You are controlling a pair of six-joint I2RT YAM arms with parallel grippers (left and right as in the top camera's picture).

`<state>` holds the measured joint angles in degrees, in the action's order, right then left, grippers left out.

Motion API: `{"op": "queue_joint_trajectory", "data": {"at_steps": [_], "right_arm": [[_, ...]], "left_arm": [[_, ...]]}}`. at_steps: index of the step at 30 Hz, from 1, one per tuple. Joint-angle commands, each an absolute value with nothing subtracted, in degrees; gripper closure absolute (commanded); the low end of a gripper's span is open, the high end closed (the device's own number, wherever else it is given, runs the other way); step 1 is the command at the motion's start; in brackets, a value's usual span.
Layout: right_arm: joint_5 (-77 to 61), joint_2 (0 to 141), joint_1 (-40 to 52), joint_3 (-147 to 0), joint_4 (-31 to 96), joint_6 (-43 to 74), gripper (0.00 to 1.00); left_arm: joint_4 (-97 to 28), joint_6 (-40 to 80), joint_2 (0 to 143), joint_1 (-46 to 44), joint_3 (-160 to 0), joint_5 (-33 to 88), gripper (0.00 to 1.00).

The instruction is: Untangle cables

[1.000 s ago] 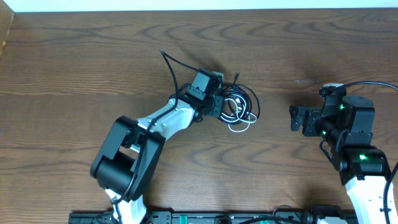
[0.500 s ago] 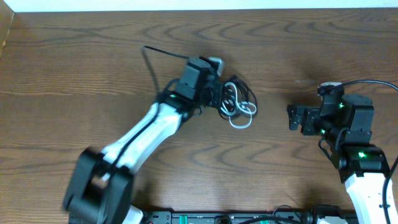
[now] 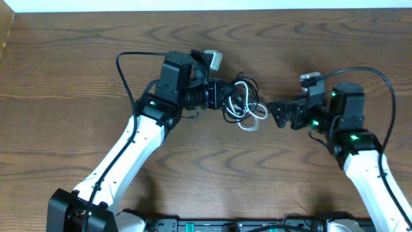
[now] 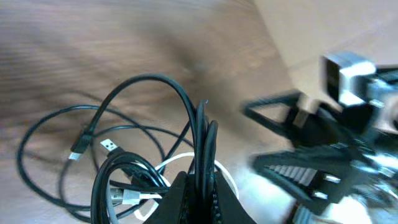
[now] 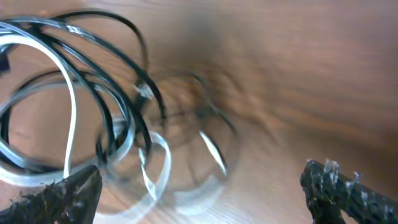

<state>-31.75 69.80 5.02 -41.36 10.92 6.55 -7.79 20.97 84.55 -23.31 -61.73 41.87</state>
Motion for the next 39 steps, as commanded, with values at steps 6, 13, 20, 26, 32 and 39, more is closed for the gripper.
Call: {"op": "queue_joint_trajectory", "data": {"at_steps": [6, 13, 20, 26, 32, 39], "right_arm": [[-34.72, 74.91, 10.57, -42.41, 2.83, 8.40, 0.14], [-34.68, 78.70, 13.61, -42.41, -1.61, 10.74, 0.65], [-20.32, 79.81, 13.91, -42.41, 2.24, 10.72, 0.99], [10.26, 79.75, 13.54, -42.44, 10.98, 10.70, 0.99], [10.35, 79.42, 13.23, -43.79, 13.91, 11.88, 0.99], [-26.81, 76.62, 13.65, -48.93, 4.84, 11.75, 0.99]], "left_arm": [[-7.40, 20.64, 84.44, -23.27, -62.37, 50.59, 0.92], [-7.38, 20.62, 84.44, -23.27, -62.37, 50.54, 0.92], [-10.92, 16.34, 84.55, -23.27, -62.15, 45.54, 0.92], [-26.06, 12.88, 84.99, -23.27, -62.11, 17.72, 0.61], [-28.08, 13.04, 85.12, -23.27, -62.11, 9.98, 0.32], [-27.55, 17.04, 86.06, -23.55, -62.11, 12.84, 0.32]]}}
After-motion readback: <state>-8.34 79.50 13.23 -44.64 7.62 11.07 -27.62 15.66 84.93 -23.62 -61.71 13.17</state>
